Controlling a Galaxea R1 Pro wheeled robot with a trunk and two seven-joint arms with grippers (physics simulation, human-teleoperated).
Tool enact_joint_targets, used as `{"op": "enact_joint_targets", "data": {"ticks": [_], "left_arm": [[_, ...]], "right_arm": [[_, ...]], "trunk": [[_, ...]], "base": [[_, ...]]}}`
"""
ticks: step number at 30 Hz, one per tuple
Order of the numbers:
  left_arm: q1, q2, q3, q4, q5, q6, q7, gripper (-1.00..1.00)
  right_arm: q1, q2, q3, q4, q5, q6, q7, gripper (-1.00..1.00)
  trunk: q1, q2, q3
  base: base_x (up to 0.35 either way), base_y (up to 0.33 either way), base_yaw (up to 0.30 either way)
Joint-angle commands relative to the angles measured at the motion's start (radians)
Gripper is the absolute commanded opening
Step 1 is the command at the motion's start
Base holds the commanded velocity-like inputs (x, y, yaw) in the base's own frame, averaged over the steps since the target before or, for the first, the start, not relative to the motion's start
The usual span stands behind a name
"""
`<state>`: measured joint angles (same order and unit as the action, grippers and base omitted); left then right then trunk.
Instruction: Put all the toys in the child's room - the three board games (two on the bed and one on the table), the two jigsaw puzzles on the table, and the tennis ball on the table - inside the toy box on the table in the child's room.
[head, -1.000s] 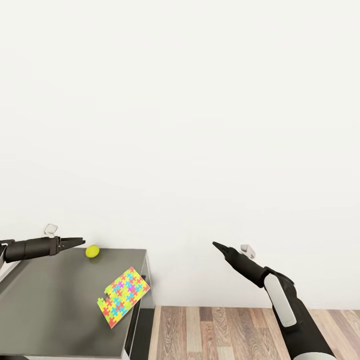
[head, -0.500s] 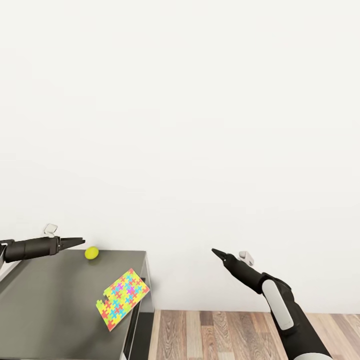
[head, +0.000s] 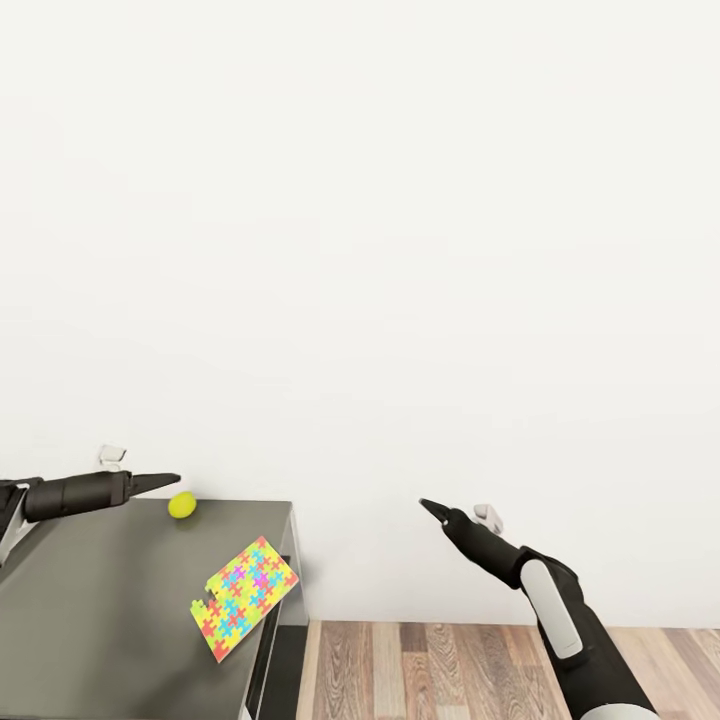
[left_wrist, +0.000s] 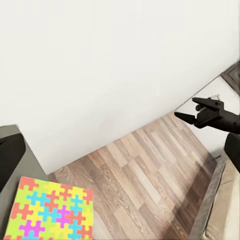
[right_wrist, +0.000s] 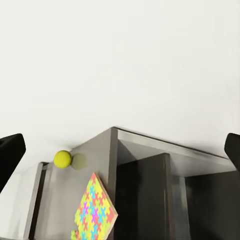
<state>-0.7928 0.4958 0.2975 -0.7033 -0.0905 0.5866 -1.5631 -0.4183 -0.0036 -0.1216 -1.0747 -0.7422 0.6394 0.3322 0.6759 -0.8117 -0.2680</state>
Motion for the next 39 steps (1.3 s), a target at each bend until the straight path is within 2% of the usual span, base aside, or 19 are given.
{"op": "enact_joint_targets", "data": {"ticks": [1,6,20,33,39], "left_arm": [[-0.003,0.002,0.004,0.005,-0.009,0.005,-0.008,1.00],[-0.008,0.008,0.004,0.033,0.000,-0.023,-0.008,1.00],[-0.010,0.010,0.004,0.042,0.004,-0.029,-0.008,1.00],[-0.010,0.010,0.003,0.035,0.005,0.009,-0.008,1.00],[-0.010,0.012,0.000,0.017,0.004,0.043,-0.008,1.00]], "right_arm": [[0.000,0.001,0.004,-0.006,-0.002,0.003,0.002,1.00],[0.003,0.003,0.016,-0.014,-0.002,-0.004,0.002,1.00],[0.004,0.008,0.020,-0.016,-0.002,-0.006,0.002,1.00],[0.004,0.008,0.028,-0.016,-0.002,-0.007,0.004,1.00],[0.004,0.009,0.033,-0.016,-0.002,-0.004,0.010,1.00]], "trunk": [[0.000,-0.001,-0.001],[0.000,-0.001,-0.001],[0.000,-0.001,-0.001],[0.050,-0.092,-0.042],[0.050,-0.092,-0.042]], "base": [[0.000,0.000,0.000],[0.000,0.000,0.000],[0.000,0.000,0.000],[0.000,0.000,0.000],[0.000,0.000,0.000]]}}
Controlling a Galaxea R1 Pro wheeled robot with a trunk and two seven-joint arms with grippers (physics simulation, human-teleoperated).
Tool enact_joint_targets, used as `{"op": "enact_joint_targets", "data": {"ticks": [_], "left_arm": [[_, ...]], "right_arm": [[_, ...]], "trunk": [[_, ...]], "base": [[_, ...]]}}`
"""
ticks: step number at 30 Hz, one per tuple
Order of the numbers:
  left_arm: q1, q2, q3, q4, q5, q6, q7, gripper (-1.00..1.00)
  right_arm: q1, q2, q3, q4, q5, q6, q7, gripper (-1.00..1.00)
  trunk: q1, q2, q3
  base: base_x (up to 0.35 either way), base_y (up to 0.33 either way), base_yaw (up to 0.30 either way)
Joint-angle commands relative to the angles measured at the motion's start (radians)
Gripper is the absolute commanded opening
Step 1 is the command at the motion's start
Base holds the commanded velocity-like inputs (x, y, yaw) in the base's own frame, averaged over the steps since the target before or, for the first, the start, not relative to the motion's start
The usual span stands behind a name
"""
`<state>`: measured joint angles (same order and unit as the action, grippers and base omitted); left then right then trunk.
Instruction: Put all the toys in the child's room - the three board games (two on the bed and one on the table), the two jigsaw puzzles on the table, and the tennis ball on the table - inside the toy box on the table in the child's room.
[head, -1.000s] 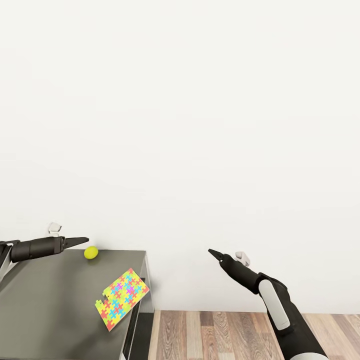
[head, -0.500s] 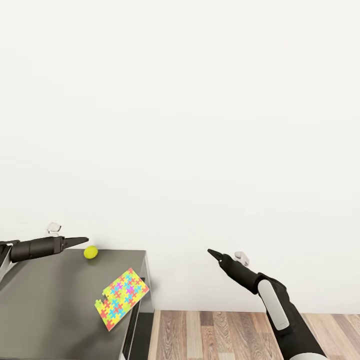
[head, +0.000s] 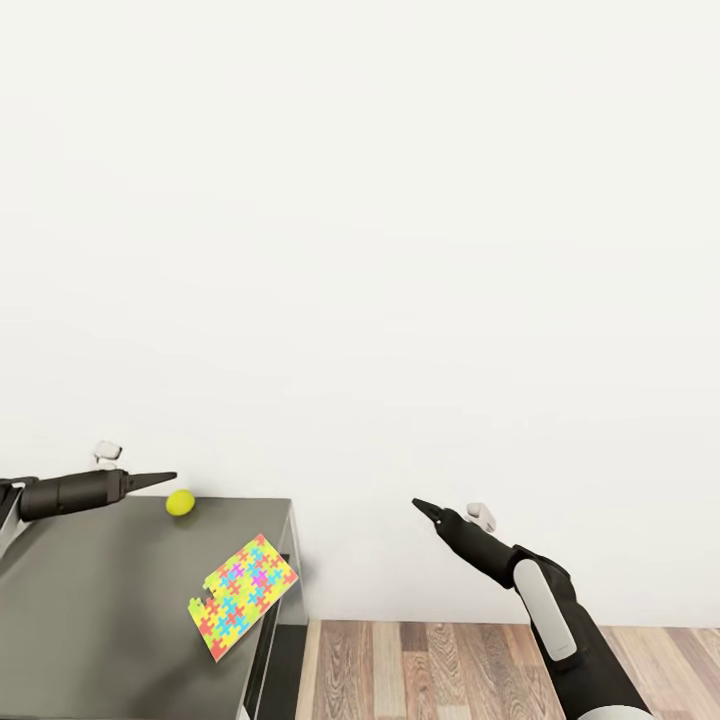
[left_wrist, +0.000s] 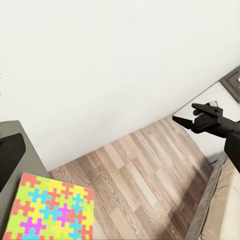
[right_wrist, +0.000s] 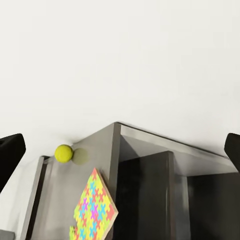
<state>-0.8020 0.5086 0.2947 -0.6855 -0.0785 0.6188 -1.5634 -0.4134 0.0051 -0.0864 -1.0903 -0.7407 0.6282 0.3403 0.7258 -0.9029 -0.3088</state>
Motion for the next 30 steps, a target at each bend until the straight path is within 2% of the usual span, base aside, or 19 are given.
{"op": "enact_joint_targets", "data": {"ticks": [1,8,12,13,20,30], "left_arm": [[-0.001,0.001,0.002,-0.006,-0.008,0.016,-0.007,1.00],[0.002,0.008,-0.003,-0.045,-0.015,0.055,-0.007,1.00],[0.004,0.009,-0.006,-0.068,-0.019,0.078,-0.007,1.00],[0.005,0.009,-0.007,-0.115,-0.020,0.234,-0.007,1.00],[0.006,0.009,-0.012,-0.130,-0.024,0.270,-0.007,1.00],[0.006,0.013,-0.012,-0.133,-0.028,0.277,-0.007,1.00]], "right_arm": [[-0.001,0.001,-0.002,0.000,-0.003,0.009,0.003,1.00],[-0.001,0.003,-0.002,0.001,-0.003,0.044,0.007,1.00],[-0.001,0.003,-0.002,0.001,-0.003,0.066,0.007,1.00],[-0.001,0.003,-0.002,0.001,-0.003,0.069,0.007,1.00],[-0.001,0.003,-0.004,0.001,-0.004,0.079,0.007,1.00],[-0.001,0.003,-0.004,0.001,-0.006,0.081,0.007,1.00]], "trunk": [[0.000,-0.001,-0.001],[0.000,-0.001,-0.001],[0.015,-0.029,-0.014],[0.019,-0.036,-0.017],[0.046,-0.085,-0.039],[0.084,-0.155,-0.070]], "base": [[0.000,0.000,0.000],[0.000,0.000,0.000],[0.000,0.000,0.000],[0.000,0.000,0.000],[0.000,0.000,0.000],[0.000,0.000,0.000]]}}
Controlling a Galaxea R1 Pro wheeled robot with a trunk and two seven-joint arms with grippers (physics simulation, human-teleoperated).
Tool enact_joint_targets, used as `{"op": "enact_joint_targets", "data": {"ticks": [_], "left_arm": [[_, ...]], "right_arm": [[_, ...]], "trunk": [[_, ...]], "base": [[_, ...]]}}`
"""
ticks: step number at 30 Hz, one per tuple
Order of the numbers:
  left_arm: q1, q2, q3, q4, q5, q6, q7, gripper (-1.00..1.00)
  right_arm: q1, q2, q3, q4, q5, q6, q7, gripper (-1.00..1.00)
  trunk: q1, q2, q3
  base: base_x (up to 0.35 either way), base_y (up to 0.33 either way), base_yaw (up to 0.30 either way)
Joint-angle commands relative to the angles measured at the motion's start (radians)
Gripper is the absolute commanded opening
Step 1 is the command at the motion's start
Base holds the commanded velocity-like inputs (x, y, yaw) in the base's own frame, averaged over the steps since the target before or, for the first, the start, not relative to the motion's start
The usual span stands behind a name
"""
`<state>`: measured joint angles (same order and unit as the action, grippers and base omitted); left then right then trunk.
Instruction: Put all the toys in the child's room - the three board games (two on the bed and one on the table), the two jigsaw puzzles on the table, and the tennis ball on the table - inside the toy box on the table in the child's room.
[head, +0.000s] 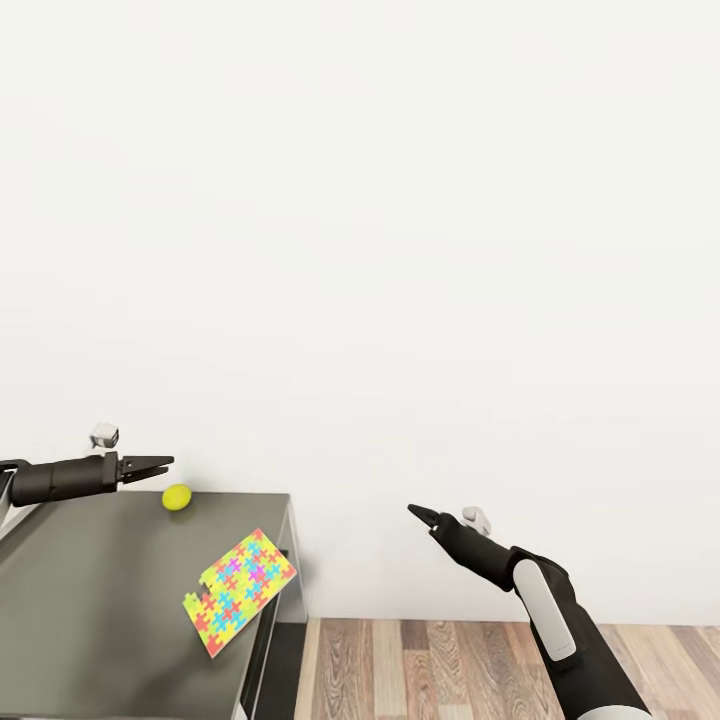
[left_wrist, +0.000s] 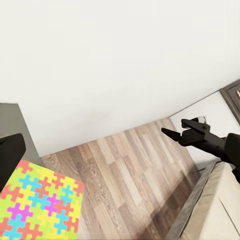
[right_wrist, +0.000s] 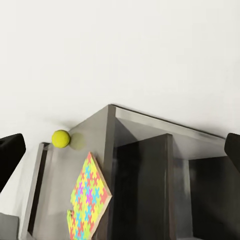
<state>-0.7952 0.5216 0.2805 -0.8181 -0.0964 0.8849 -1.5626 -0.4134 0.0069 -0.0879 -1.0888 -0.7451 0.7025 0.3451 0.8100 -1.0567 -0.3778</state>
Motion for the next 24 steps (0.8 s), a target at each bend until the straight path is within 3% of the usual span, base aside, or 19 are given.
{"op": "enact_joint_targets", "data": {"ticks": [1,24], "left_arm": [[-0.001,0.000,0.003,-0.001,-0.011,0.010,-0.008,1.00],[-0.001,0.031,0.002,-0.001,-0.013,0.004,-0.008,1.00]], "right_arm": [[-0.001,0.001,-0.003,0.000,-0.002,0.007,0.002,1.00],[-0.007,0.001,-0.003,0.014,-0.002,0.057,0.003,1.00]], "trunk": [[0.004,-0.008,-0.004],[0.092,-0.169,-0.076]], "base": [[0.000,0.000,0.000],[0.000,0.000,0.000]]}}
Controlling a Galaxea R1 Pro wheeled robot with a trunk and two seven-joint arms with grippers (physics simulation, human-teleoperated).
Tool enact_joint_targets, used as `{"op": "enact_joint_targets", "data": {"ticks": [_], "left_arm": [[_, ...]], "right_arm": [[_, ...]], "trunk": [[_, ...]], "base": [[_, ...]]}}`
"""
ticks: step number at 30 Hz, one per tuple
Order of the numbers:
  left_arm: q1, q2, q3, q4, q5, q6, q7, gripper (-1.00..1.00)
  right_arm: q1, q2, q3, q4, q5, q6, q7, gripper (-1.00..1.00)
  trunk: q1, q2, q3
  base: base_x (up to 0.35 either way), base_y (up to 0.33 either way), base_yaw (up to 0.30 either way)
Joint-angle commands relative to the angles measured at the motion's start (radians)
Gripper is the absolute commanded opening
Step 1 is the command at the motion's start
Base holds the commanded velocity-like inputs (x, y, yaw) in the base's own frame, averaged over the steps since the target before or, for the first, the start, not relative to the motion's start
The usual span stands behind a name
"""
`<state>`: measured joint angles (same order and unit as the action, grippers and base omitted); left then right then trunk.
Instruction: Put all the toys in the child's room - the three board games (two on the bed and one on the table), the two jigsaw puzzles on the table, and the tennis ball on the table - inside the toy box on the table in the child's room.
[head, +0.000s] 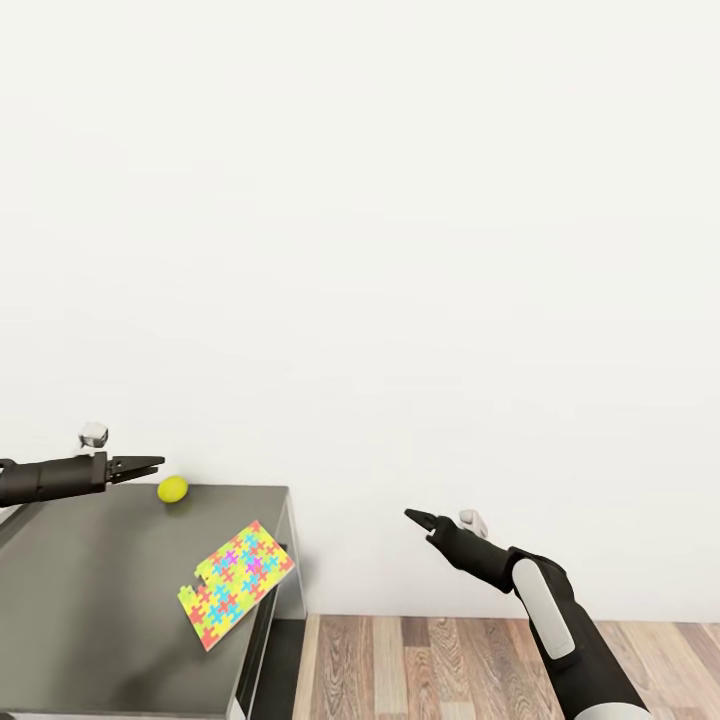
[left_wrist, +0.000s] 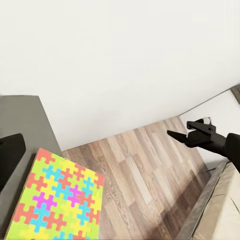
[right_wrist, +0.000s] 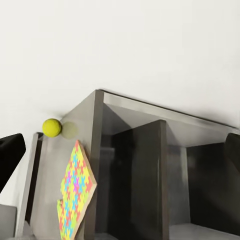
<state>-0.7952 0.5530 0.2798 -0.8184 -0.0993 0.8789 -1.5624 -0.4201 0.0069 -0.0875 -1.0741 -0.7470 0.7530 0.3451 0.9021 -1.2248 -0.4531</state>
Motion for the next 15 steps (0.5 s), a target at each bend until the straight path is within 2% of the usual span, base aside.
{"op": "enact_joint_targets", "data": {"ticks": [1,5,8,10,11,15], "left_arm": [[-0.001,0.001,0.002,-0.001,-0.010,0.010,-0.008,1.00],[-0.001,0.006,-0.001,-0.002,-0.008,0.010,-0.008,1.00],[-0.001,0.006,-0.017,-0.003,-0.007,0.011,-0.008,1.00],[-0.001,0.006,-0.055,-0.005,-0.006,0.012,-0.008,1.00],[-0.001,0.005,-0.087,-0.011,-0.004,0.014,-0.008,1.00],[-0.001,0.001,-0.141,-0.040,0.001,0.017,-0.008,1.00]], "right_arm": [[-0.001,0.001,-0.003,0.000,0.000,0.007,0.003,1.00],[-0.002,0.001,-0.003,0.000,0.000,0.018,0.003,1.00],[-0.002,0.001,-0.003,-0.001,0.000,0.035,0.004,1.00],[-0.002,0.002,-0.002,-0.002,0.000,0.053,0.005,1.00],[-0.002,0.002,-0.002,-0.003,0.000,0.060,0.006,1.00],[-0.002,0.002,-0.002,-0.003,0.000,0.068,0.007,1.00]], "trunk": [[0.004,-0.008,-0.004],[0.019,-0.036,-0.017],[0.031,-0.057,-0.026],[0.038,-0.071,-0.033],[0.042,-0.078,-0.036],[0.058,-0.106,-0.048]], "base": [[0.000,0.000,0.000],[0.000,0.000,0.000],[0.000,0.000,0.000],[0.000,0.000,0.000],[0.000,0.000,0.000],[0.000,0.000,0.000]]}}
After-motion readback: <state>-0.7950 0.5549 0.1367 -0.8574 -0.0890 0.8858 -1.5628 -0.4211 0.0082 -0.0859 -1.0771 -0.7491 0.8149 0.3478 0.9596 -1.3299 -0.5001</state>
